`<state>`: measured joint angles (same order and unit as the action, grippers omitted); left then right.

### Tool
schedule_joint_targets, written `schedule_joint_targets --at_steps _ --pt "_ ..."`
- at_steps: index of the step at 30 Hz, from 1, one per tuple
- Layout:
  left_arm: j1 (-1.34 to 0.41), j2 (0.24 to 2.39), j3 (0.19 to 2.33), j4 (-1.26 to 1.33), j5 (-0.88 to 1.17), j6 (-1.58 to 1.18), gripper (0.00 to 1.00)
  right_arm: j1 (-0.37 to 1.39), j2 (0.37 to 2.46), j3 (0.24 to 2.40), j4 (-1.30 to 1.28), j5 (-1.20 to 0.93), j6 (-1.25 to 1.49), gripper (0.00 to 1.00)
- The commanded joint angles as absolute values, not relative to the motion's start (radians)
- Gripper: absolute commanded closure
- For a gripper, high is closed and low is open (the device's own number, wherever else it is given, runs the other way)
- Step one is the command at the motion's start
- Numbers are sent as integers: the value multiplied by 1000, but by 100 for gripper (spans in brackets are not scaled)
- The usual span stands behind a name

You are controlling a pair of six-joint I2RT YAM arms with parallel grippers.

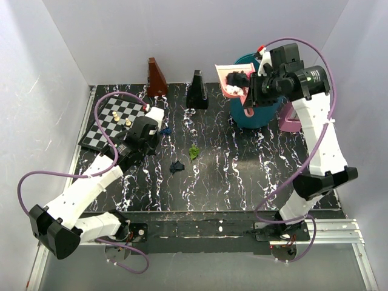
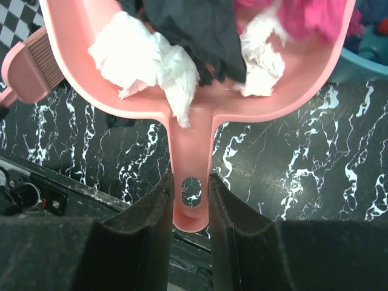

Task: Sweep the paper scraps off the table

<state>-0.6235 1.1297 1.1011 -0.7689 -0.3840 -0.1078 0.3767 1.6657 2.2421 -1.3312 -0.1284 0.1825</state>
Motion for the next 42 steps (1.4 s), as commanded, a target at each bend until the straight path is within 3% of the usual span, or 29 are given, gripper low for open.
schedule_joint_targets --at_steps 1,11,18,24,35,42 --pt "-621 1108 1092 -735 -377 -106 100 304 1733 2307 -1351 -241 210 99" --pt "-623 1121 1085 -726 -362 -104 100 175 1836 2410 -1293 -377 273 99" --pt "-623 1127 1078 -721 -351 -103 100 61 1721 2111 -952 -659 443 99" --pt "-621 1134 1077 -721 -342 -103 100 20 1697 2014 -775 -845 578 99" --pt "-621 1131 1068 -718 -337 -97 100 -64 1557 1588 -36 -1068 1087 99" --pt "-623 1123 1063 -715 -334 -97 100 -98 1539 1304 665 -1092 1588 99"
